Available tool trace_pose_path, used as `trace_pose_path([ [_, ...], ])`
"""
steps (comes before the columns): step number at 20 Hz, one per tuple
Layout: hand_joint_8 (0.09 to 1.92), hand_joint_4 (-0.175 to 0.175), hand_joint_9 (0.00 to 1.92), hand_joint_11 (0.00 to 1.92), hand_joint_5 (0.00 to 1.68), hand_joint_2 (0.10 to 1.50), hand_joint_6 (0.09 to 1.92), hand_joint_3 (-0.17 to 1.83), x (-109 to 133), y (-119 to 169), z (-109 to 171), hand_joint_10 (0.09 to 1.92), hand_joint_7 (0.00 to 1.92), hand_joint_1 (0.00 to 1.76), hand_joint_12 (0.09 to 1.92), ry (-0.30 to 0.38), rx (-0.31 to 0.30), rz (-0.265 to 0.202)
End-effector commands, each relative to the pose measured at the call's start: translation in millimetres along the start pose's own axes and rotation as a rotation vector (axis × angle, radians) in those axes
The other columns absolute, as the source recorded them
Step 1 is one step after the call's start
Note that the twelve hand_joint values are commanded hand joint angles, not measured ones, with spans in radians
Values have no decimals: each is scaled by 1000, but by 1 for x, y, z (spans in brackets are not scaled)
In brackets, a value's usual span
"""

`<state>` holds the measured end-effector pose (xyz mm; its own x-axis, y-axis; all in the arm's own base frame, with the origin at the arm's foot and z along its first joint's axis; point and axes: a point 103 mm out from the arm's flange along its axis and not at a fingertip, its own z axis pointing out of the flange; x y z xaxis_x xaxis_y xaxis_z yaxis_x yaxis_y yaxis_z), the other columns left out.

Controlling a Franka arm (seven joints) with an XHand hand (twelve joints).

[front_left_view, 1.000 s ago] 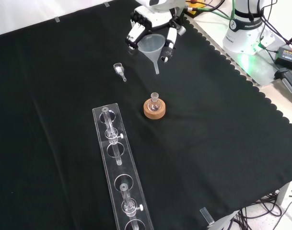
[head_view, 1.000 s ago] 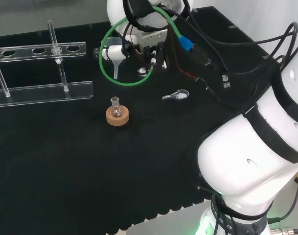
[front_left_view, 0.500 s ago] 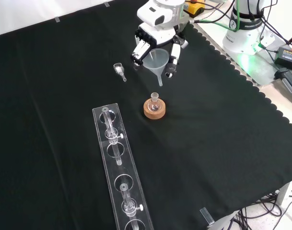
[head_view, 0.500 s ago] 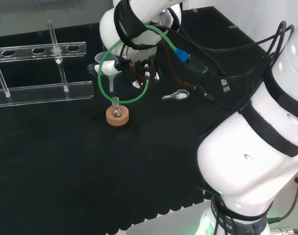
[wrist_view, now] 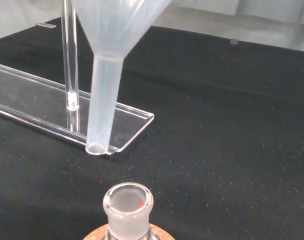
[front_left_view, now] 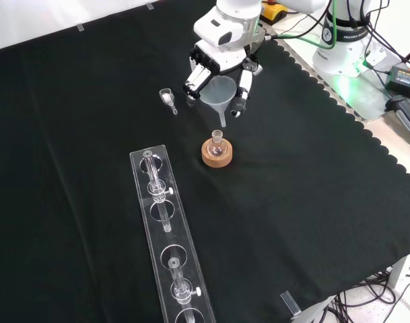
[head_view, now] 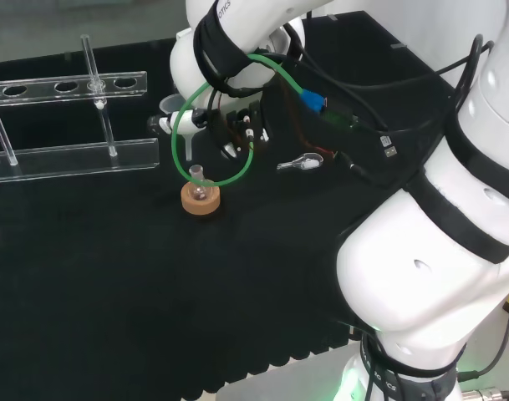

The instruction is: Place the funnel on the round-bottom flask.

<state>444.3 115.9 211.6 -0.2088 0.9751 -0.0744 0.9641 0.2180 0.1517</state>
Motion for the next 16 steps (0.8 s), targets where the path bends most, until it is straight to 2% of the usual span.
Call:
trace_pose_path([
  [1,1344,-26,1888,1920,1039,1055,931,60,-1,8,13,1156,1353,1103,1385,-25,16,10],
  [8,1344,-23,1887,1920,1040,1055,929,59,-4,9,20,1159,1355,1102,1388,-26,18,15],
  [16,1344,-19,1887,1920,1041,1056,928,58,-34,5,44,1161,1356,1101,1391,-7,52,49],
])
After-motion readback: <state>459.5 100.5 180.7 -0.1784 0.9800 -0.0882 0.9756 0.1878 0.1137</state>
